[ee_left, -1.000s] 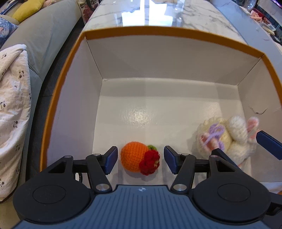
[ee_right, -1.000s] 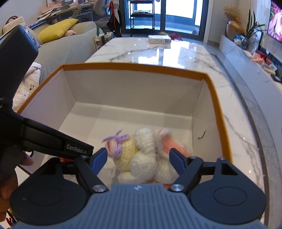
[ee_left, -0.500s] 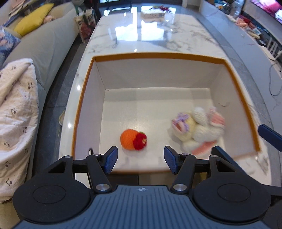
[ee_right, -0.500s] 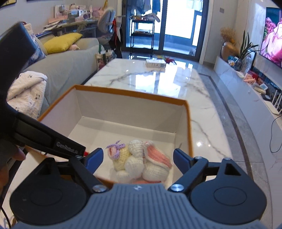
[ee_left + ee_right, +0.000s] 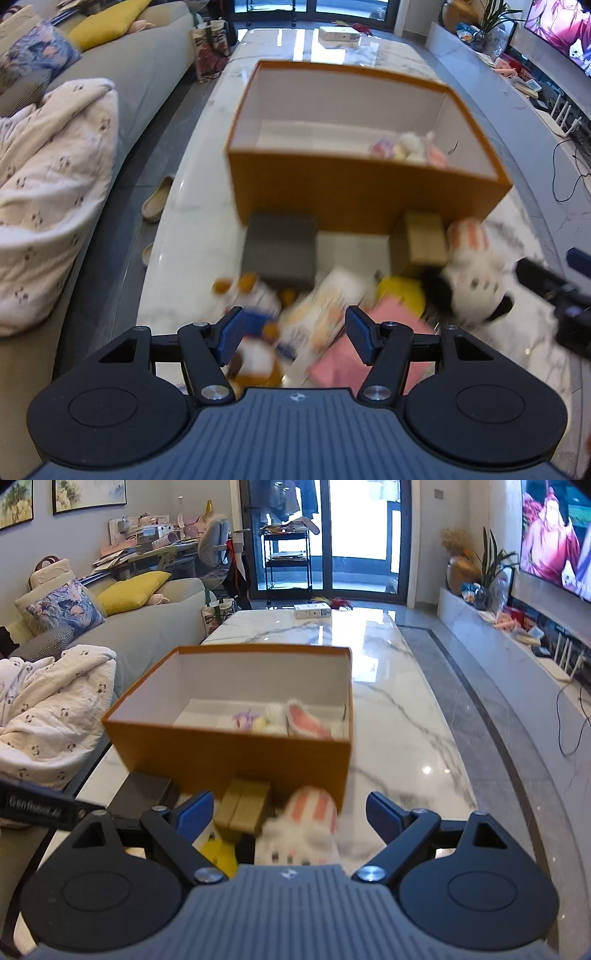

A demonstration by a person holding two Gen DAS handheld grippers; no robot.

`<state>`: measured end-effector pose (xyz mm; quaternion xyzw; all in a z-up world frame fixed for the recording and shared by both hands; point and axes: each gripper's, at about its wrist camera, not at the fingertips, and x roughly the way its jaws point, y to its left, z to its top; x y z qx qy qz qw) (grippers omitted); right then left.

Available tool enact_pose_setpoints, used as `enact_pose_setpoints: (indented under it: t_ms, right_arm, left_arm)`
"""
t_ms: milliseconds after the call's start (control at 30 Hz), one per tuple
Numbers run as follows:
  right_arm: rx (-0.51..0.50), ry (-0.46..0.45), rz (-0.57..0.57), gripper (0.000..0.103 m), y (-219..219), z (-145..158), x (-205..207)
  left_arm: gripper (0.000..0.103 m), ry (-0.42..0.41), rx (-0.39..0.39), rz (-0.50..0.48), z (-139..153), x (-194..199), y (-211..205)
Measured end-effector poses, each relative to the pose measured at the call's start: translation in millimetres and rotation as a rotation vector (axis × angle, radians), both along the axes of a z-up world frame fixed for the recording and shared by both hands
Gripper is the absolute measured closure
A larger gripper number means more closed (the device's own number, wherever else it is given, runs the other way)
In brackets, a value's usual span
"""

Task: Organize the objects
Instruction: 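Move the left tool to the brown plush dog while the right tool approaches the striped-hat plush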

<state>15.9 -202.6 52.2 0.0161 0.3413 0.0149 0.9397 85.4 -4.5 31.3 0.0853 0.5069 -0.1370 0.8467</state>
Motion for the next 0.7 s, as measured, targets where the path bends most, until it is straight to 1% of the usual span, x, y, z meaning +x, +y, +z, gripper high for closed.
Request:
enact_pose_setpoints:
  t_ms: [67,167,200,300,467,567,700]
  right_arm:
    - [0.017,0.010,0.013,0.012,0.2,-5.5,-12.0]
    - [0.046,0.040,0.039,0.011,0.5,-16.6,-23.4]
    - [0.047,0.053,0.042,0.011,0.1,-20.9,-25.8]
    - [0.026,0.078,0.038,0.011,-0.5,-29.3,-26.5]
    - [0.017,0.090,0.045,0.010,-2.3,-35.7,-20.8]
    - [0.002,0.103,0.044,0.010,-2.1,-41.1,-11.4]
    - [-0.011,0.132,0.053,0.010,-3.6,-51.8,6.1]
  left_arm:
    - [0.033,-0.001,-0.007,0.014,-6.9,-8.1,13.1]
    - [0.033,0.027,-0.039,0.048,-18.2,-10.0,28.5]
    - [0.033,0.041,-0.038,0.054,-22.7,-8.4,30.3]
    - [0.033,0.046,-0.014,0.057,-32.7,-4.2,31.2]
    - [0.032,0.039,0.072,0.046,-47.3,5.2,24.7]
    - [0.032,0.072,0.070,0.052,-53.9,13.9,25.0]
    - [0.032,0.092,0.090,0.058,-60.2,20.5,22.0]
